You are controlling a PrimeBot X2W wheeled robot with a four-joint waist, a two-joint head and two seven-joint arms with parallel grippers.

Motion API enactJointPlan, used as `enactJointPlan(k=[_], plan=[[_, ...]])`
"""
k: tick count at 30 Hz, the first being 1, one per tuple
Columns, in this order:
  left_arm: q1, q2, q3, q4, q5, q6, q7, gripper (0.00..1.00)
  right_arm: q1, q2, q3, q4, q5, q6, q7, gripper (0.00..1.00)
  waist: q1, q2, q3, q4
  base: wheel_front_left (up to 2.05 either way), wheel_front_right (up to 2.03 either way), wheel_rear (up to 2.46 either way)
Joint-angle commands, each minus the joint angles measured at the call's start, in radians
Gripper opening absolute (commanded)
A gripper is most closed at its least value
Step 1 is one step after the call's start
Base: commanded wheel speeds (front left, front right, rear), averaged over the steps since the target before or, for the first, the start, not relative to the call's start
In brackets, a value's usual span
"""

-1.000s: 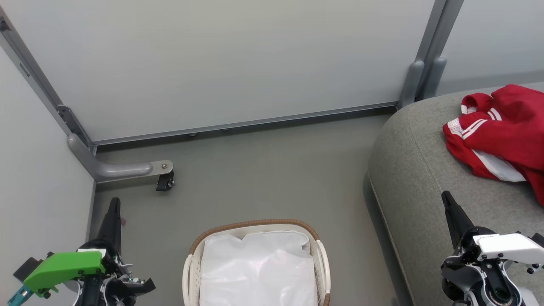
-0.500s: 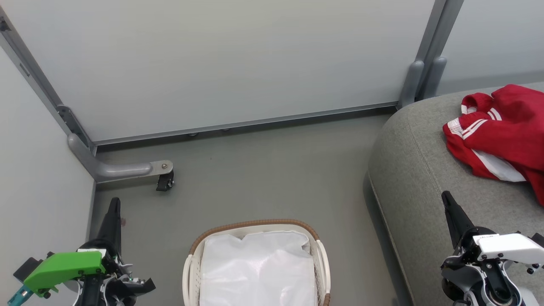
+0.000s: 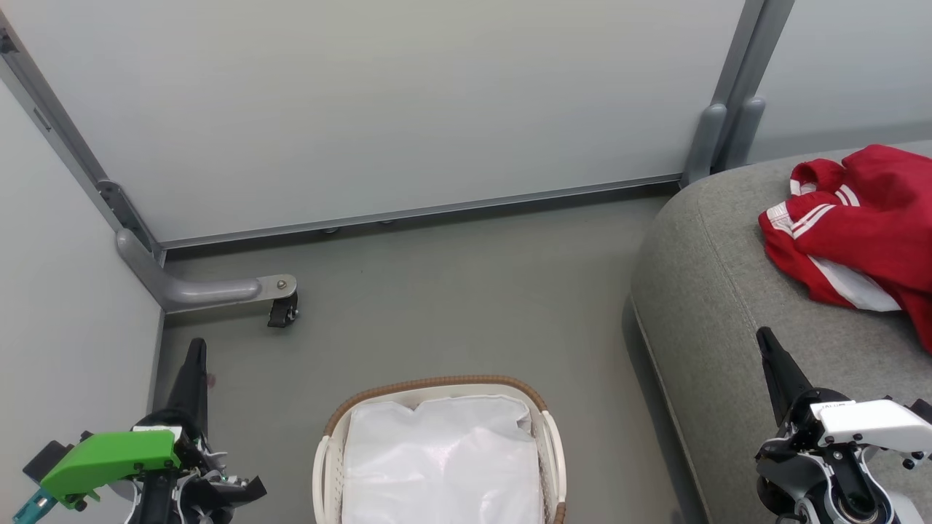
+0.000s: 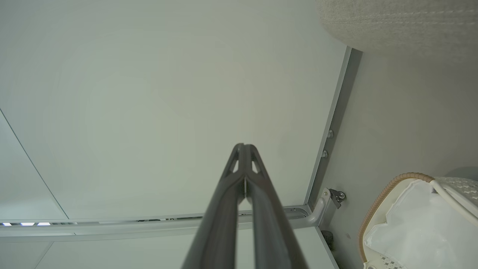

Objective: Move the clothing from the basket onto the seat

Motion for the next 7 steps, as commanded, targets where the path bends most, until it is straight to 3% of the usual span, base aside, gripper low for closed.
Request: enactJointPlan(k=[1,7], plan=[[-0.009,0.007,0.002,-0.002,-0.004,-0.004,0.004,0.0,-0.008,-0.006,-0.002,-0.003,0.004,0.0,0.003,0.0,0.0,-0.0001,0.0,0.0,0.0,0.0,0.0],[-0.009,0.007,0.002,-0.002,-0.004,-0.004,0.004,0.0,-0.008,-0.006,-0.002,-0.003,0.004,0.0,0.003,0.0,0.0,-0.0001,0.0,0.0,0.0,0.0,0.0]])
